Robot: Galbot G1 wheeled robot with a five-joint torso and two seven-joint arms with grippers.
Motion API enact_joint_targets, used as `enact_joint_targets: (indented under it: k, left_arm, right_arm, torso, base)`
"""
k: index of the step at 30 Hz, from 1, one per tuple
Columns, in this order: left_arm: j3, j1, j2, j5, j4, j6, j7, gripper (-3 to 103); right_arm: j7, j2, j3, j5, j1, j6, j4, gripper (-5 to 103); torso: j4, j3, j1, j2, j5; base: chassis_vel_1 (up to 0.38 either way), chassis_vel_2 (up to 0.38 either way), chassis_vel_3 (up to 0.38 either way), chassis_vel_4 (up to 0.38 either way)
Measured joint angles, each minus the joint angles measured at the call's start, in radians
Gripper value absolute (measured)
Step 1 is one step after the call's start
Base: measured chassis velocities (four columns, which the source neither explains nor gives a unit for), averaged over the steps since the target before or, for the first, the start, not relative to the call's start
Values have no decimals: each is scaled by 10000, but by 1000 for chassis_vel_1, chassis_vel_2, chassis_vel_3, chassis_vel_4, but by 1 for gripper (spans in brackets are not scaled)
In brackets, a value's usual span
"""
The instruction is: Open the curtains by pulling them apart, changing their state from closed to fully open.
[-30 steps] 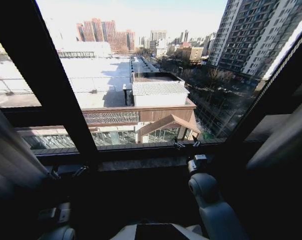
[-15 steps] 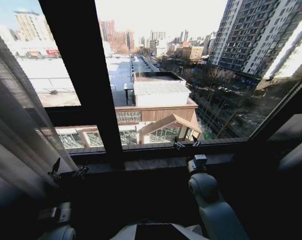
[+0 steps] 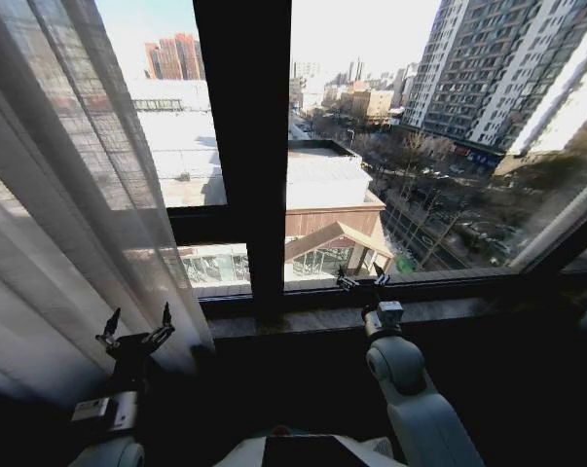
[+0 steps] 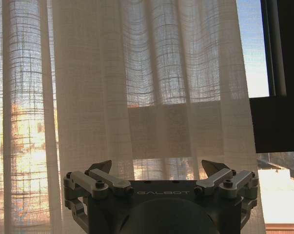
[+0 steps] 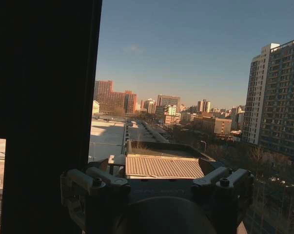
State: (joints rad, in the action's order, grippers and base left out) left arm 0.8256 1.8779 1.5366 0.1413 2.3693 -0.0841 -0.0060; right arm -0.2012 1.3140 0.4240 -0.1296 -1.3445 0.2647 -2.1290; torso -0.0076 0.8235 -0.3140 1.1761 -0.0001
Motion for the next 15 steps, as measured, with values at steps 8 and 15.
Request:
enact_joint_targets:
  k: [8,15]
  left_arm:
    - [-215,-277,-143,-94,-135,182,-11,100]
    - [-873,-667,-369,-158,-61,826,-19,100]
  right_arm:
    - [20,50,-89,-8,30,-45,96,100]
    - [19,45,-122,9,35,-61,168,100]
  torso:
    - [0,0,0,0,-4]
    - [-3,2,1,-2,9]
  base:
    - [114,114,-106,-136]
    - [-26,-34,34,39]
